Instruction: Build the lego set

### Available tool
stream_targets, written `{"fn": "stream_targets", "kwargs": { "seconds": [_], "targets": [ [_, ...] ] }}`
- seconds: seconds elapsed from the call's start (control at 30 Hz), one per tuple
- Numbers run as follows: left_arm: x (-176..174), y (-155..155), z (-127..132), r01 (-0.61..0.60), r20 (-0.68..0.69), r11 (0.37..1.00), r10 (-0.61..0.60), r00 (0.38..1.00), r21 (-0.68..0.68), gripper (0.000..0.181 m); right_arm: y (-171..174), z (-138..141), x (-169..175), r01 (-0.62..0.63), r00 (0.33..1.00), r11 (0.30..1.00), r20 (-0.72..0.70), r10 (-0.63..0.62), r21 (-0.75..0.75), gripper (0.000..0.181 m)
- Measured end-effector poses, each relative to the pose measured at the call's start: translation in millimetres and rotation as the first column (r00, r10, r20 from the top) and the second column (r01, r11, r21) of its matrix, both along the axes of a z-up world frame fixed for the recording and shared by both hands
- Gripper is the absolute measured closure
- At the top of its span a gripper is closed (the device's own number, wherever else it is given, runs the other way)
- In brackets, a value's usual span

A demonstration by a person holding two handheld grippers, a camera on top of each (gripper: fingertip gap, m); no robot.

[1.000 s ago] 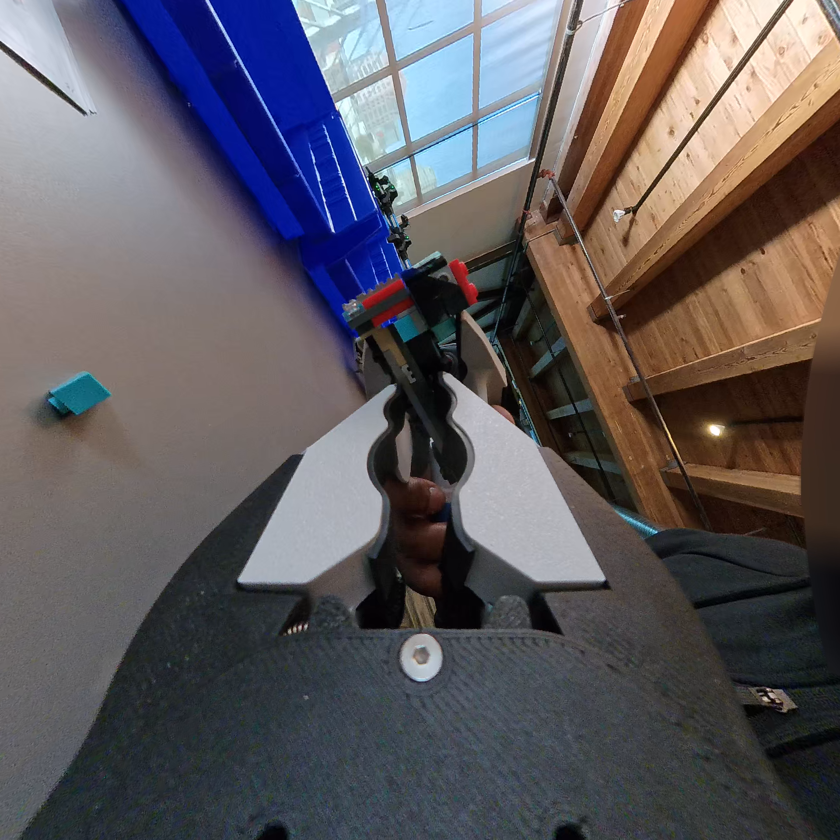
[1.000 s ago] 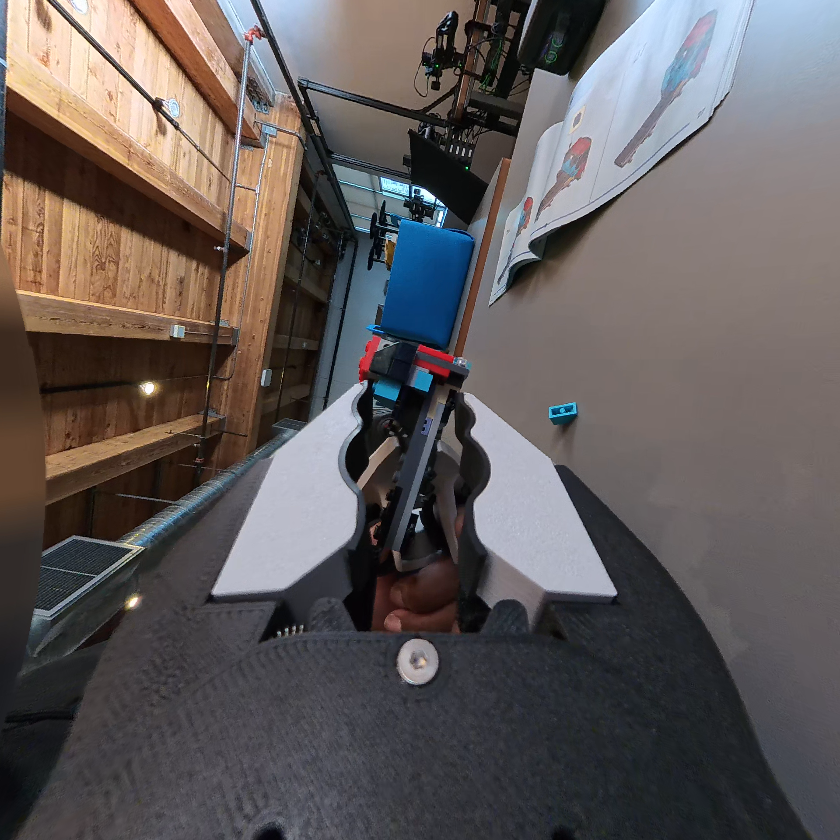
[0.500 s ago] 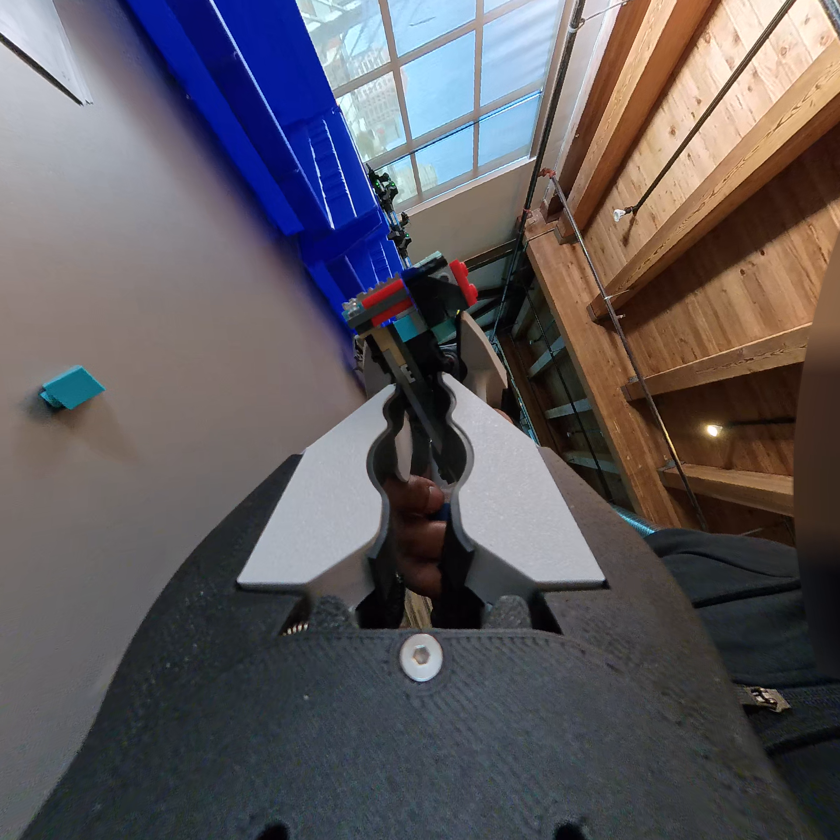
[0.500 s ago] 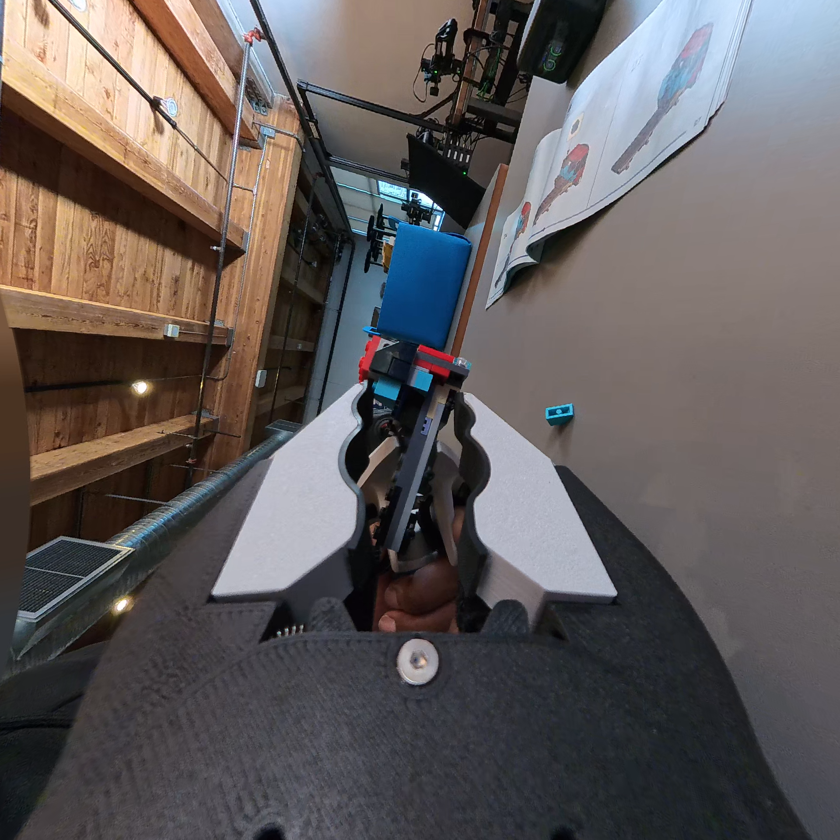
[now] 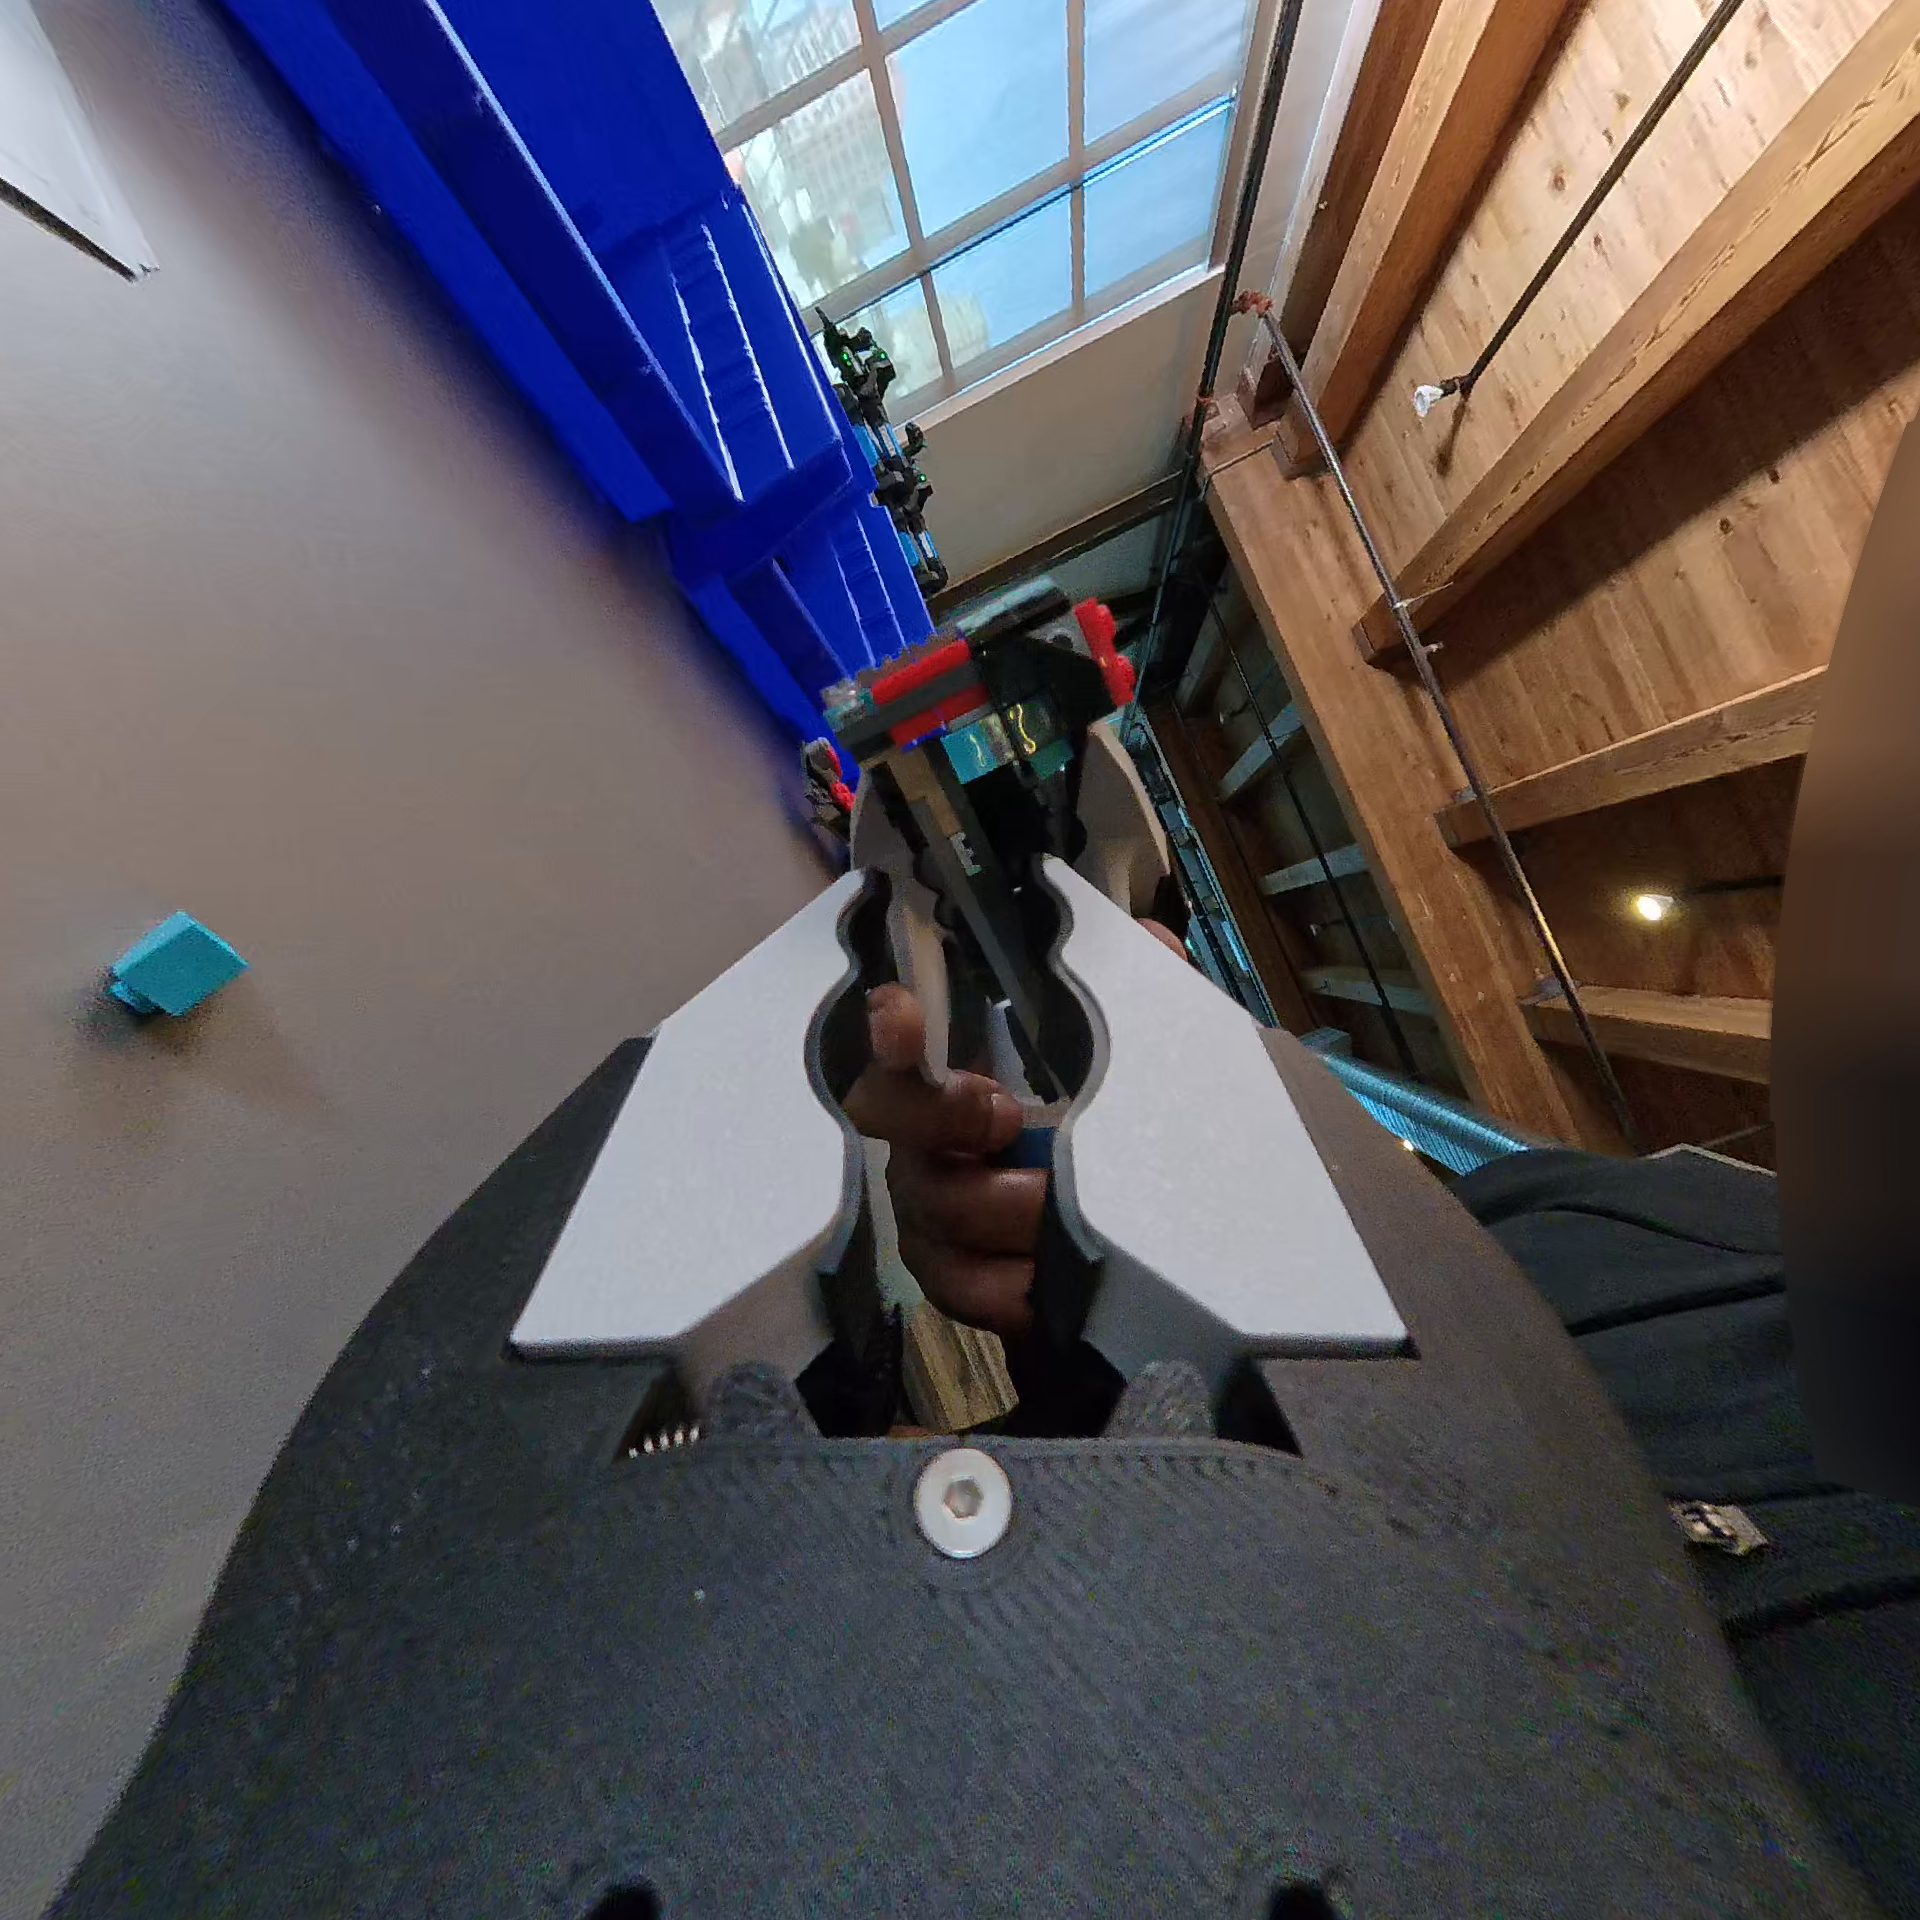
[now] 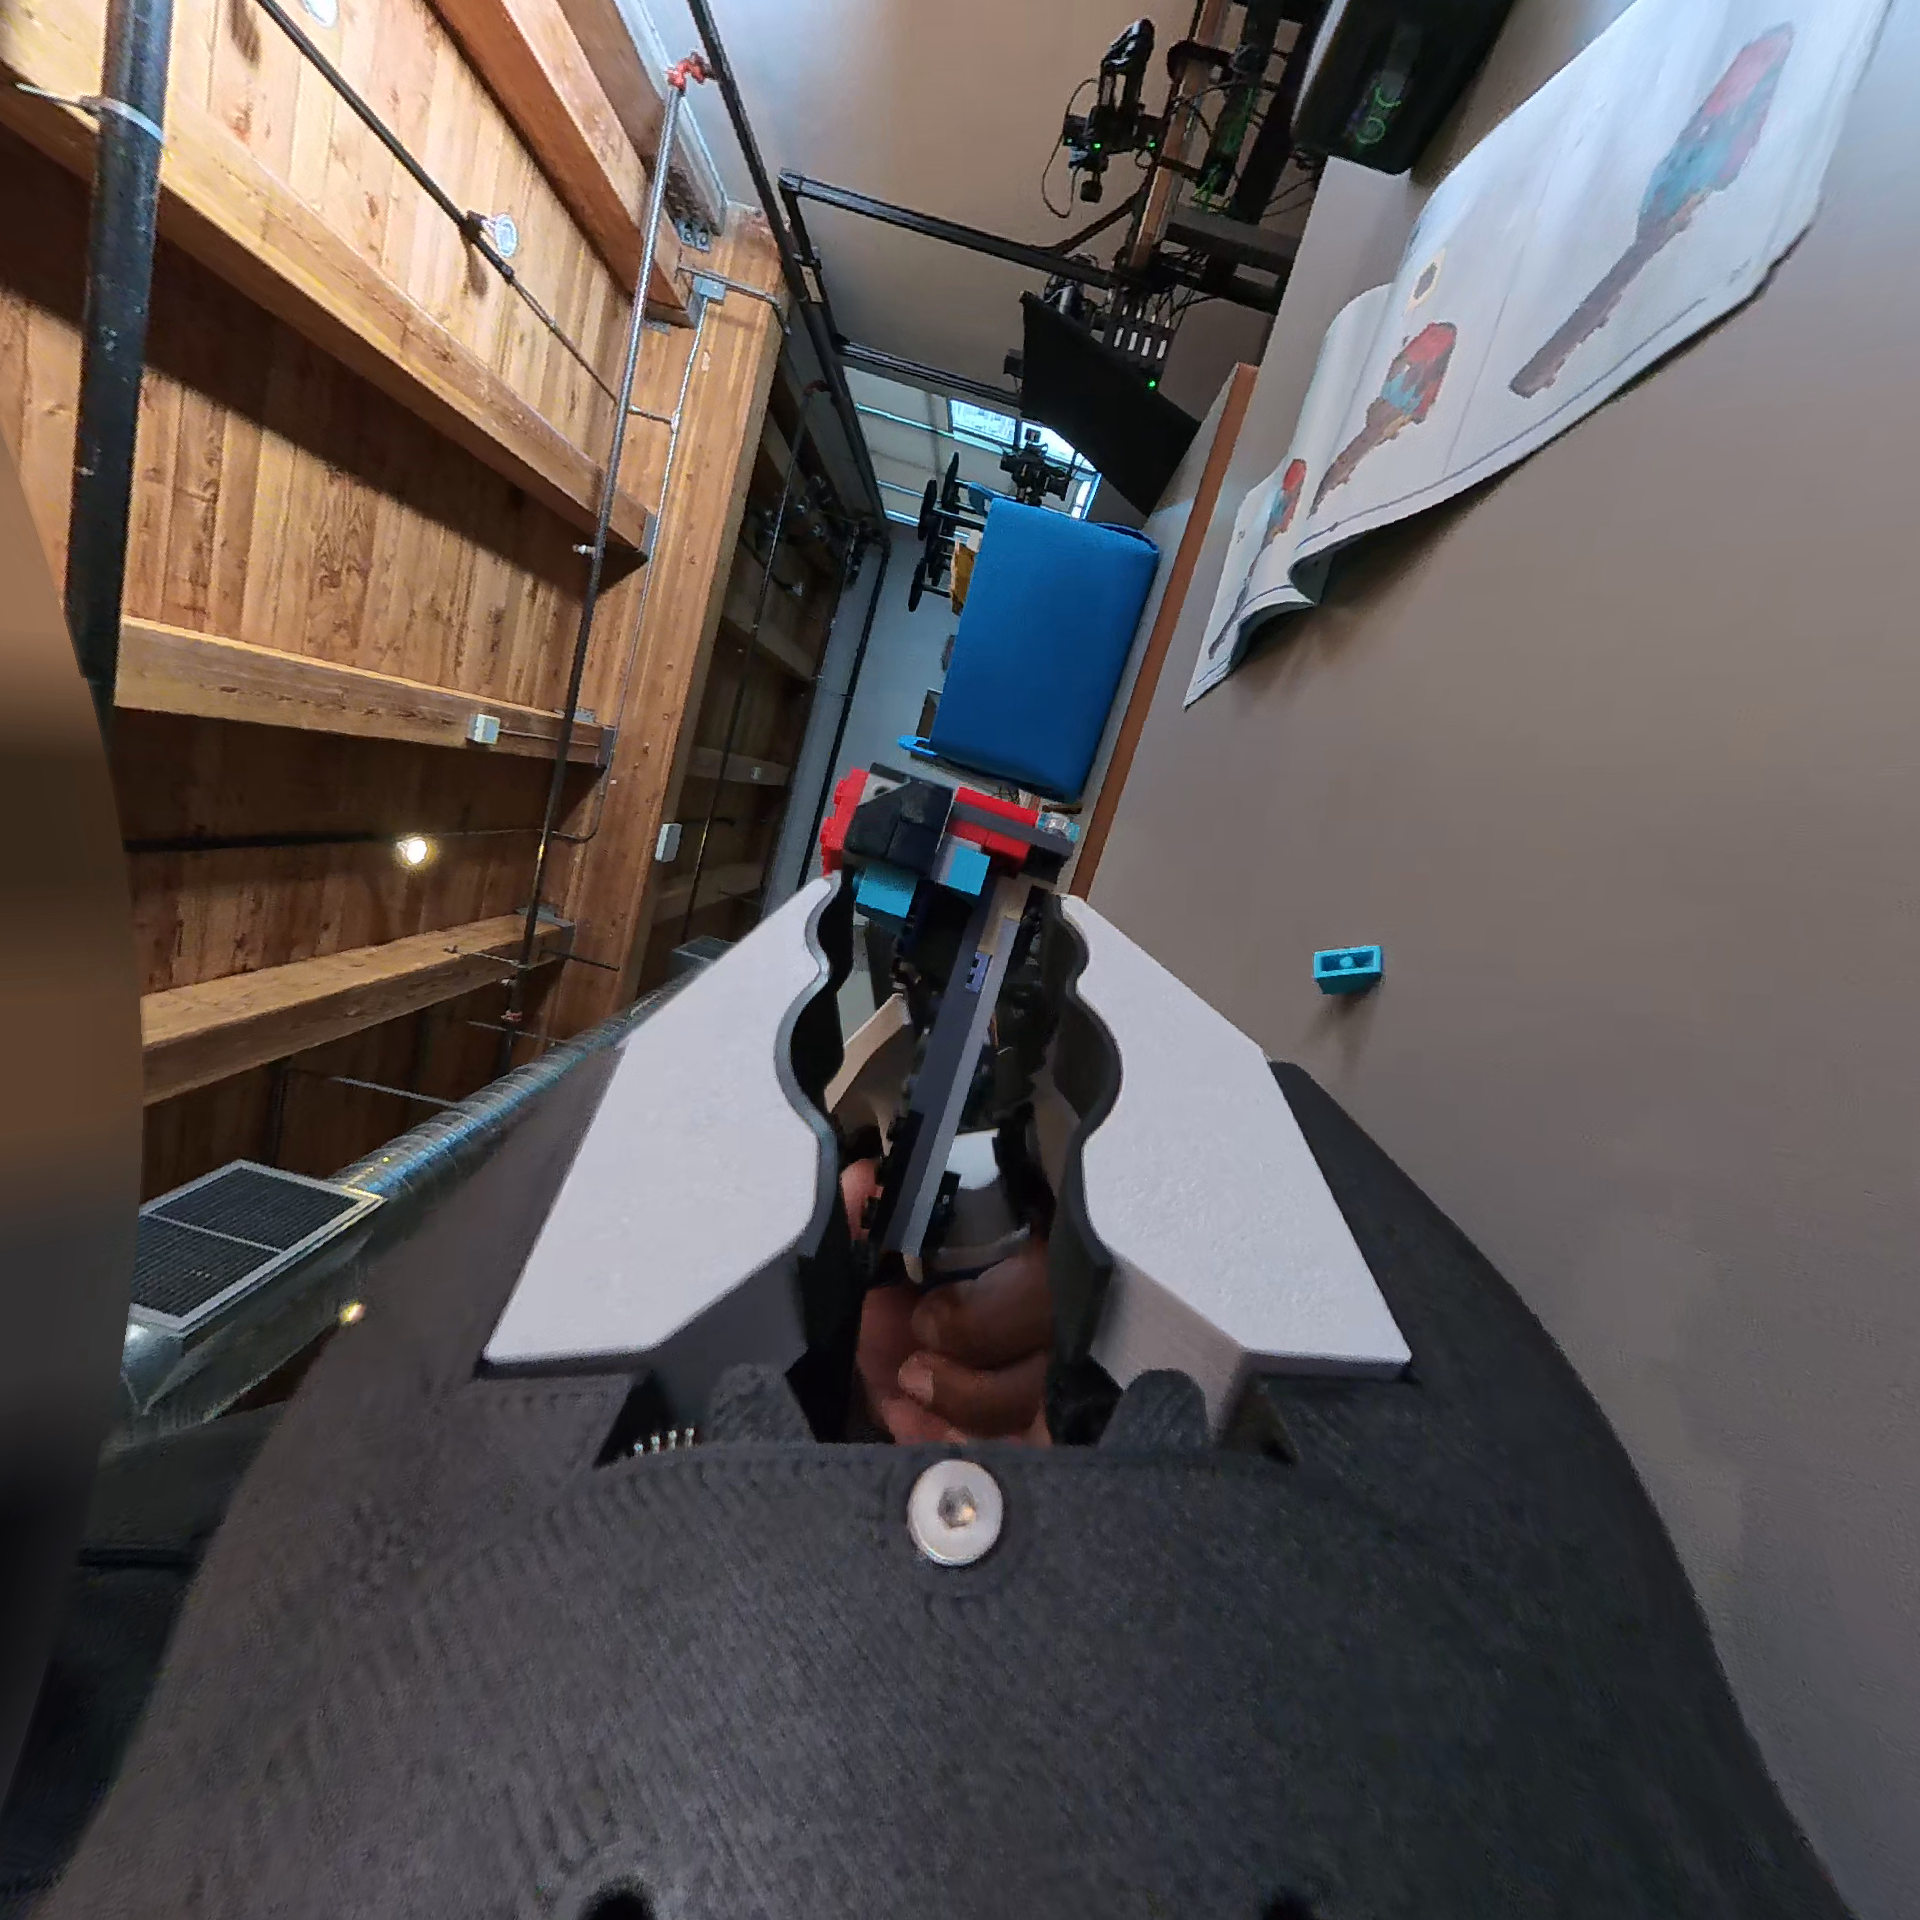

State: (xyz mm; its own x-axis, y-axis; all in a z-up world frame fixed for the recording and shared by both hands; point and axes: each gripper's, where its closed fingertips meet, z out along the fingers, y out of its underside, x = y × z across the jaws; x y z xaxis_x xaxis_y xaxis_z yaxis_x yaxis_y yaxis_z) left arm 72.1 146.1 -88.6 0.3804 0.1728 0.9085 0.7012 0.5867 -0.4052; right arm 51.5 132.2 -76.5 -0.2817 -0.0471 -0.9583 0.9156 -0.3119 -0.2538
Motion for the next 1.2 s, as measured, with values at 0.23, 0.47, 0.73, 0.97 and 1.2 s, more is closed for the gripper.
{"fn": "stream_targets", "kwargs": {
  "seconds": [0.23,0.47,0.73,0.97,1.2],
  "targets": [
    [5.6,-0.4,8.0,0.055,-0.022,0.998,-0.055,0.998,0.028,0.15,-1.4,9.3,4.5,-0.028,0.999,0.999,-0.028,0.027,-0.032,0.148],
    [14.0,9.7,7.6,0.126,-0.023,0.992,-0.126,0.992,0.005,0.134,-0.4,9.9,3.9,-0.033,0.999,0.999,-0.03,0.032,-0.043,0.148],
    [2.0,-14.2,20.5,0.023,-0.017,0.997,-0.022,1.0,0.07,0.144,-2.5,13.3,9.4,-0.049,0.993,0.999,-0.112,0.048,-0.009,0.147],
    [2.8,-16.0,24.2,0.009,-0.042,0.999,-0.006,0.999,0.049,0.153,-3.2,17.4,12.9,-0.047,0.982,0.999,-0.183,0.049,0.013,0.148],
    [4.8,-15.0,22.6,0.0,-0.082,1.0,0.002,0.997,0.02,0.152,-3.5,16.4,14.2,-0.035,0.98,0.999,-0.197,0.04,0.029,0.148]
  ]
}}
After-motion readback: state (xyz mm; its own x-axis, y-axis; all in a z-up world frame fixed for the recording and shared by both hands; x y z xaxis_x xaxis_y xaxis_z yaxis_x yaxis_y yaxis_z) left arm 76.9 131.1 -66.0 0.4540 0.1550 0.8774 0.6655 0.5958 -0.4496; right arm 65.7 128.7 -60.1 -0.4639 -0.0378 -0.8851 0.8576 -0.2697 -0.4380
